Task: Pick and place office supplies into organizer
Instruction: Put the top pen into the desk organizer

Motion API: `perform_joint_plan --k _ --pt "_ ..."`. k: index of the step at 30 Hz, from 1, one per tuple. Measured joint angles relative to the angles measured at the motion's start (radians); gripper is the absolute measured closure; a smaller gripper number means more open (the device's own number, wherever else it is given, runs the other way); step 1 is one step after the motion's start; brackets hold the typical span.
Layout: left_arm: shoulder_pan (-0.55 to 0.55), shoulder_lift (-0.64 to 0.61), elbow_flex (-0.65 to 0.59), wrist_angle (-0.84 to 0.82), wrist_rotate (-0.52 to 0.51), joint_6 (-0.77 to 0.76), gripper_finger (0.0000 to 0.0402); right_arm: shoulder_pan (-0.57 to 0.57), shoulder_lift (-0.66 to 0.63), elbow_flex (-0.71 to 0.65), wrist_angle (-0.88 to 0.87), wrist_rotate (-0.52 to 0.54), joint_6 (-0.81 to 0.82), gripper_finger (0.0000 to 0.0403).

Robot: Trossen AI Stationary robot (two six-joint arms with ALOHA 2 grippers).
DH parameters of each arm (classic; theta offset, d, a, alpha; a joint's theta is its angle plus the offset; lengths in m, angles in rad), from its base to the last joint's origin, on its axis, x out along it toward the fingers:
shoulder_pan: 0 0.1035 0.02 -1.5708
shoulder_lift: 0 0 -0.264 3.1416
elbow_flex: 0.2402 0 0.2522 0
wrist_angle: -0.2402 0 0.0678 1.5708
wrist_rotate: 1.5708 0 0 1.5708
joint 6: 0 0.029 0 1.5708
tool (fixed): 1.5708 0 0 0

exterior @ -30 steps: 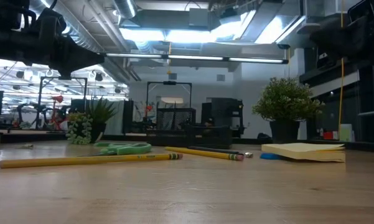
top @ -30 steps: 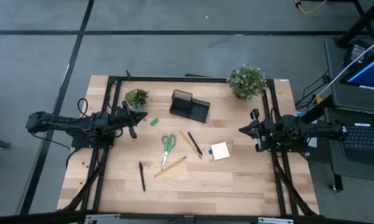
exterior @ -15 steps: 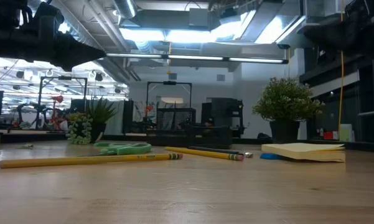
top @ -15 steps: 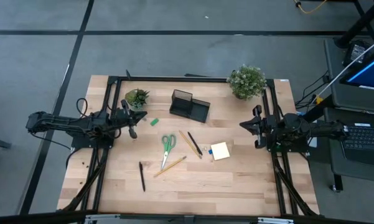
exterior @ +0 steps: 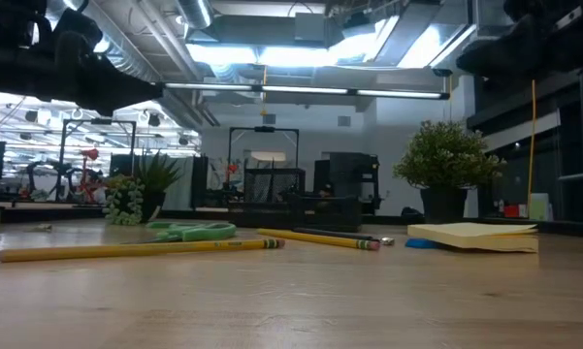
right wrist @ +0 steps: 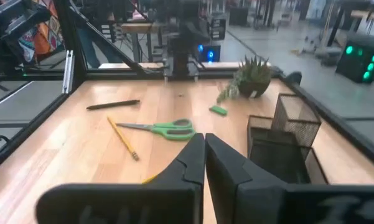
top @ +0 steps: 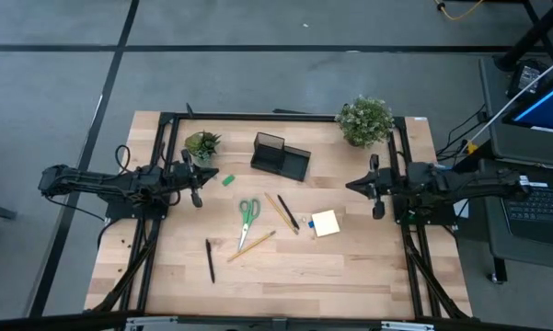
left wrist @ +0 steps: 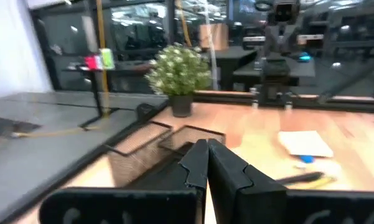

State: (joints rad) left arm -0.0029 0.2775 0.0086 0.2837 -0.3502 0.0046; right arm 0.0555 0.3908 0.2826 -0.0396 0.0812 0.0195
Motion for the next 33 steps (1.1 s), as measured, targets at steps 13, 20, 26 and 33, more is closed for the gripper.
perform_joint_plan --k 13,20,26,33 --pt "0.0 0.129 0.057 -0.005 0.08 -0.16 0.0398 -0.02 0.106 0.01 0.021 0.015 -0.051 0.0386" --pt "0.0 0.242 0.115 -0.003 0.081 -0.066 0.0398 -0.027 0.107 0.01 0.021 -0.062 0.022 0.0391" --pt "0.0 0.266 0.118 0.004 0.078 -0.026 0.0399 -0.027 0.107 0.01 0.02 -0.079 0.028 0.0392" --pt "0.0 0.269 0.118 0.004 0.075 -0.025 0.0399 -0.027 0.109 0.01 0.018 -0.123 0.132 0.0392"
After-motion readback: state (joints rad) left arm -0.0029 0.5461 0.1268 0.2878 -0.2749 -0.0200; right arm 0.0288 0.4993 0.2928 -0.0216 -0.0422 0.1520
